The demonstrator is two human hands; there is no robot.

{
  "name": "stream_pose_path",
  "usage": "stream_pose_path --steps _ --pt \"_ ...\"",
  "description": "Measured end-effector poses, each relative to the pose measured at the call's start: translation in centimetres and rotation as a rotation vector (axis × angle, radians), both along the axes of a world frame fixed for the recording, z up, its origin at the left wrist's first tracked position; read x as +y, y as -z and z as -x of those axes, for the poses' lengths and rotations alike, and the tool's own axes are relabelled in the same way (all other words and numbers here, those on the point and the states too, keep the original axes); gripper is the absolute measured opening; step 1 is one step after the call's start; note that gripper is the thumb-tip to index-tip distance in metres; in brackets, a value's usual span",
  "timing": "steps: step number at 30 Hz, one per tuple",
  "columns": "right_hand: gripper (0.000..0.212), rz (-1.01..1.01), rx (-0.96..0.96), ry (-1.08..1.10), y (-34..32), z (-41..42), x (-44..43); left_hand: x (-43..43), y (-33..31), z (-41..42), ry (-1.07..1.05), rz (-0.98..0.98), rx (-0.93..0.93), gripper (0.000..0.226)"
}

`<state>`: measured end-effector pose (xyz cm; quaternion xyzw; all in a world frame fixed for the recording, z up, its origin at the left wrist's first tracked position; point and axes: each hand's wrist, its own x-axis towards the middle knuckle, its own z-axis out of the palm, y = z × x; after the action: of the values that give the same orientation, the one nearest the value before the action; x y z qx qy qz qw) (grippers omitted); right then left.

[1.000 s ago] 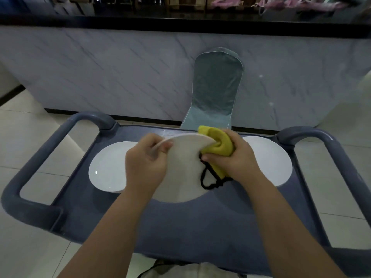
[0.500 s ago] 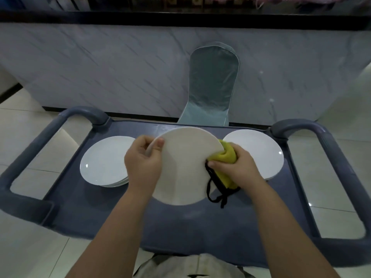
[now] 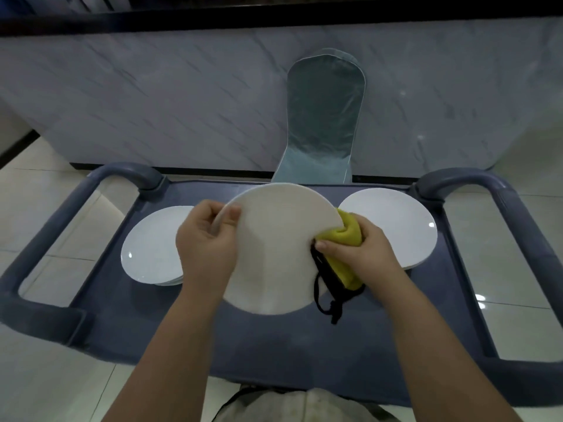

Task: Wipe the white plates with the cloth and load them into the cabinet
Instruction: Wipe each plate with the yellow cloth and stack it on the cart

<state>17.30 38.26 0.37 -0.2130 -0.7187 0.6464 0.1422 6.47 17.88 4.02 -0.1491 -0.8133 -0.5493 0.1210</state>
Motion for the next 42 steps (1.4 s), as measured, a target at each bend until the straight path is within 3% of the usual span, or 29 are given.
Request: stream_pose_path --steps 3,6,8,9,13,16,18,20,23,26,30,32,35,37,39,42 --pt "0.049 -0.206 0.015 0.013 -0.8 0.4 -0.3 0.4 -0.4 -0.3 0.107 0.125 0.103 0.027" --pt "0.052 -0.593 0.121 -0.093 -3.0 1.8 -1.2 1.6 -0.3 -1.8 0.179 0.373 0.333 0.022" --pt "0.054 -0.715 0.215 -0.139 -3.8 2.6 -1.5 1.6 0.2 -2.0 0.157 0.284 0.344 0.02" --pt "0.054 -0.604 0.22 -0.103 -4.1 2.8 -1.2 1.2 0.3 -1.8 0.102 0.146 0.266 0.018" --pt "0.06 0.199 0.166 0.073 -1.3 2.3 -0.8 0.7 1.4 -0.9 -0.296 -0.455 -0.265 0.023" --pt "0.056 0.494 0.068 0.173 3.0 1.9 -3.3 1.6 4.2 -1.8 -0.349 -0.497 -0.479 0.024" --pt "0.047 0.494 0.047 0.27 4.1 1.7 -3.4 1.0 5.5 -1.8 -0.214 -0.366 -0.504 0.021" --pt "0.04 0.331 0.056 0.295 3.8 1.6 -1.8 -0.6 5.5 -0.8 -0.091 -0.195 -0.433 0.015" --pt "0.038 0.133 0.123 0.14 2.1 1.2 0.2 -2.1 3.4 0.9 0.085 0.019 -0.21 0.03" --pt "0.042 -0.004 0.13 -0.013 0.3 1.2 -0.3 -1.2 1.2 1.0 0.208 0.211 -0.065 0.012" --pt "0.048 0.038 0.133 -0.013 -1.2 1.4 -0.3 -1.2 1.2 0.2 0.082 0.021 -0.082 0.022" --pt "0.053 0.248 0.169 0.004 -0.9 1.4 -0.6 -1.2 2.2 -0.6 -0.062 -0.089 -0.145 0.037" --pt "0.056 0.517 0.121 0.046 1.5 1.1 -2.8 -1.1 2.3 -1.2 -0.21 -0.259 -0.286 0.041" --pt "0.051 0.436 -0.005 0.051 3.1 0.5 -3.8 -1.7 2.1 -0.7 -0.127 -0.099 -0.149 0.04" --pt "0.048 0.222 -0.048 0.031 3.6 0.0 -3.1 -2.1 1.7 -0.3 0.032 0.132 -0.006 0.031" --pt "0.048 -0.283 0.055 -0.168 1.0 0.5 -2.1 -0.5 1.5 -1.9 0.202 0.548 0.263 0.026"
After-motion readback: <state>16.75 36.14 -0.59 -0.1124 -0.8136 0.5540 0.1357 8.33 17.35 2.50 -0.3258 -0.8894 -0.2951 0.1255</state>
